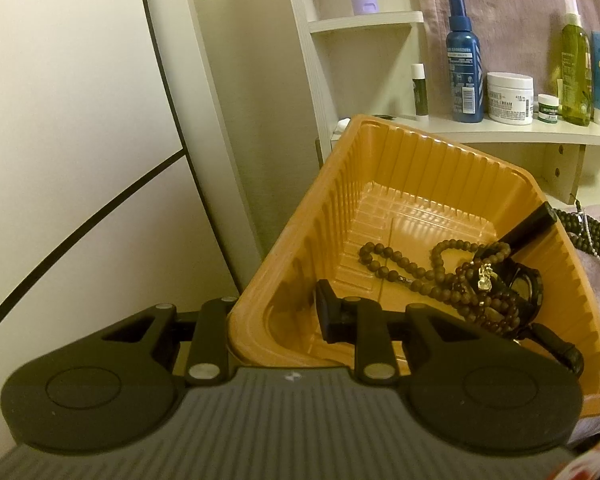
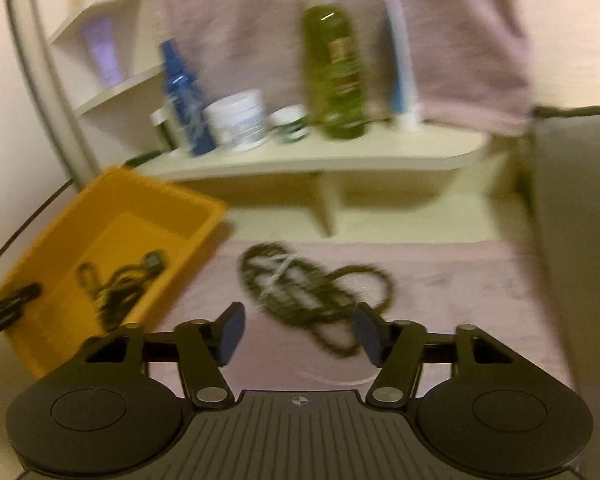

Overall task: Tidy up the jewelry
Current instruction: 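Move the open right tool back to the remaining bead strands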

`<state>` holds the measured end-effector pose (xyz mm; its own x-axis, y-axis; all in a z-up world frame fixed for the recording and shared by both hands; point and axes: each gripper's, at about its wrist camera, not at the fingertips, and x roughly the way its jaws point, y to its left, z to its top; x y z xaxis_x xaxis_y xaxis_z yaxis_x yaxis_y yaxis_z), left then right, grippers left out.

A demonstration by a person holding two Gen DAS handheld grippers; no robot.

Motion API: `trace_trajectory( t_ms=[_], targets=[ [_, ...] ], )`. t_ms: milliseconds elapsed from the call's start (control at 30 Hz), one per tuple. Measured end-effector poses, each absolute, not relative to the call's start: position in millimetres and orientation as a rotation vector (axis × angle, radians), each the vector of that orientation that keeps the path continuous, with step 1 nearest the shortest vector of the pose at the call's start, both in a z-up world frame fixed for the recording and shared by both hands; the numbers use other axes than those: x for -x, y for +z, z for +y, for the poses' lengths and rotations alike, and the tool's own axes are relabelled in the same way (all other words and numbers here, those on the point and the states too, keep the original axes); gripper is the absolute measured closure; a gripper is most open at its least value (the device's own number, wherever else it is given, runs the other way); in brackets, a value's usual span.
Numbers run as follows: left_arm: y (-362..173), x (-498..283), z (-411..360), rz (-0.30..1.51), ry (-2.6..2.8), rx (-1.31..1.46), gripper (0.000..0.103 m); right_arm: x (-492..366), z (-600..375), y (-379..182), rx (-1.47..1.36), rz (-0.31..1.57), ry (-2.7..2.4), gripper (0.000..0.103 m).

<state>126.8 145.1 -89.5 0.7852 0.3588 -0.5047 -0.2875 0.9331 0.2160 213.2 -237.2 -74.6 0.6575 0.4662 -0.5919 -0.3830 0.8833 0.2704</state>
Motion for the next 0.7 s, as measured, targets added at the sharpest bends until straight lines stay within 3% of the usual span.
trace_trajectory(
  t_ms=[433, 533, 600, 700],
  targets=[
    [-91, -128, 146, 0.577, 0.351, -0.126, 0.079, -254, -265, -101, -0.123, 0.752, 0.398, 0.034],
    [-91, -129, 146, 0.580, 0.352, -0.126, 0.079, -268, -259, -110, -0.105, 0.758, 0.391, 0.048],
    [-91, -129, 146, 0.580, 0.352, -0.126, 0.079, -278, -257, -116, -0.115, 0.783, 0.385, 0.069],
    [-91, -129, 146, 0.580, 0.352, -0.126, 0.079, -289, -252, -122, -0.117, 0.788, 0.376, 0.082]
  ],
)
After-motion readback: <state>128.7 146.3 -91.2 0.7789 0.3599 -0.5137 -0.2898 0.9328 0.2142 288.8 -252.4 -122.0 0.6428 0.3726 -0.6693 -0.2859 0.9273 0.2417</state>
